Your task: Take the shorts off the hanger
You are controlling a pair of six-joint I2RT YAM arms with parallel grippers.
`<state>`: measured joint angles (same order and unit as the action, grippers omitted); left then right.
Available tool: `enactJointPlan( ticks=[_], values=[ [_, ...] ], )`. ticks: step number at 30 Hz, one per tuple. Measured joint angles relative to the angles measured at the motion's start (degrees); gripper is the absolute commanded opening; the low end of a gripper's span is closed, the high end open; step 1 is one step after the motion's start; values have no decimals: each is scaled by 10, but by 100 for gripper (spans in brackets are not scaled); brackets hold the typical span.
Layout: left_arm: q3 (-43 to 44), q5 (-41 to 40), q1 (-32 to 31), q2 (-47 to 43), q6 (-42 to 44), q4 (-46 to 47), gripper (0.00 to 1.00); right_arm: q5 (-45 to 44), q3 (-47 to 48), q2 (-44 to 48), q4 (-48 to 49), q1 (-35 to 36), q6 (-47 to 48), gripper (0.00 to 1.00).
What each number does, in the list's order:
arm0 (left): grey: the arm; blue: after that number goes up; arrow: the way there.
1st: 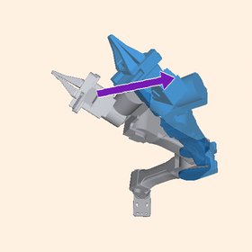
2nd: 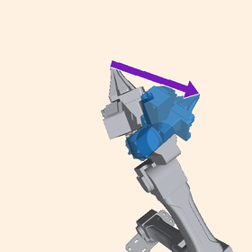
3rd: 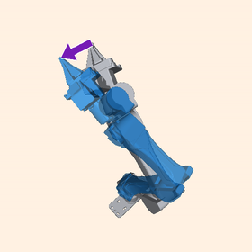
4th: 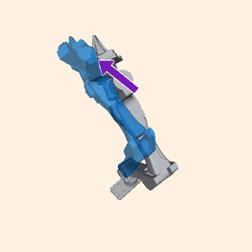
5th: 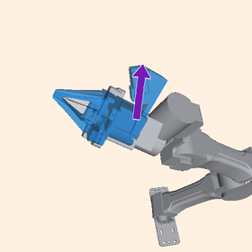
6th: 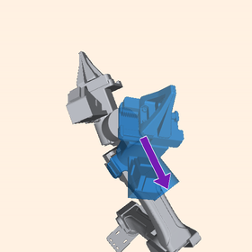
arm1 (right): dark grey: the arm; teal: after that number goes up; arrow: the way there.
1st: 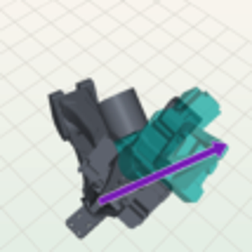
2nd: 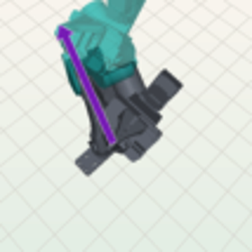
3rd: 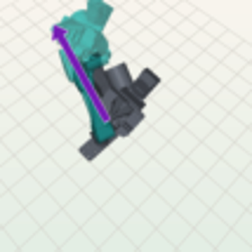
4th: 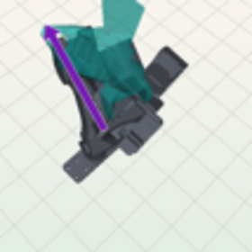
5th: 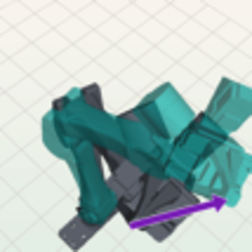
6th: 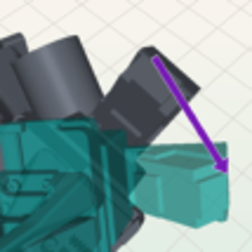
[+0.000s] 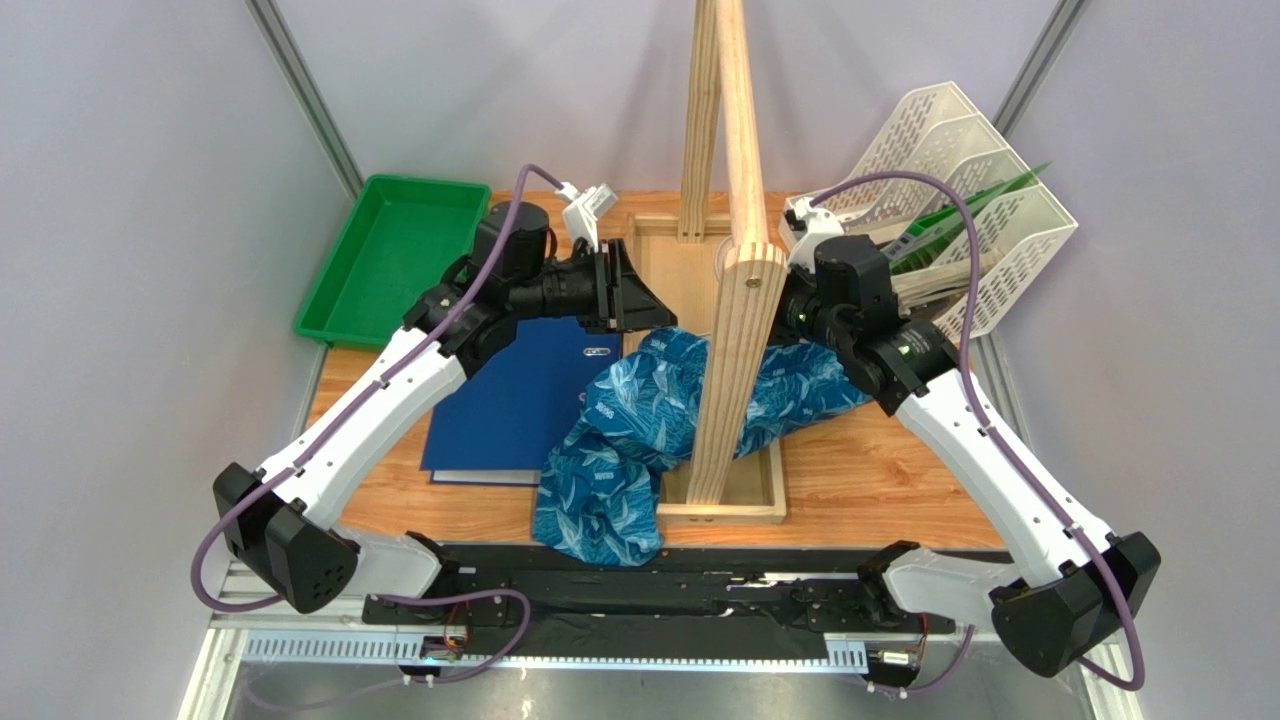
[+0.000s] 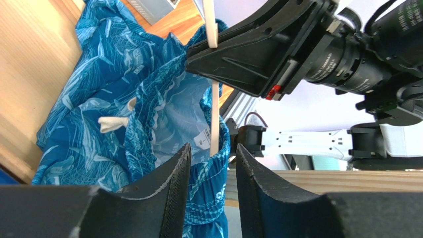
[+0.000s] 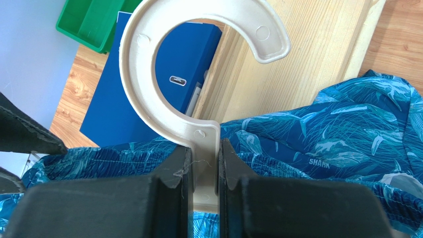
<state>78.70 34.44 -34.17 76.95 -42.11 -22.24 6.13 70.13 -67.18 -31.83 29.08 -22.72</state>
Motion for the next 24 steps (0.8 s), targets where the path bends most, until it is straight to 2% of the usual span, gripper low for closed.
enactJointPlan(
  ticks=[4,7,13,14,16,21,24],
  values=[
    [0,-13,-4,0,11,-12,42,0,0,3,0,0,0,0],
    [0,-22,-9,0,21,-28,37,0,0,5,0,0,-1,0],
    [11,-30,-17,0,33,-37,18,3,-5,7,4,0,-4,0],
    [12,-31,-17,0,33,-38,6,3,-7,7,5,0,-5,0],
    [14,-35,-18,0,34,-38,0,3,-11,8,8,0,-7,0],
    [15,-52,-18,-8,38,-39,0,-13,-19,11,9,0,-17,0],
    [15,-68,-18,-25,39,-41,0,-51,-19,14,5,0,-35,0]
  ],
)
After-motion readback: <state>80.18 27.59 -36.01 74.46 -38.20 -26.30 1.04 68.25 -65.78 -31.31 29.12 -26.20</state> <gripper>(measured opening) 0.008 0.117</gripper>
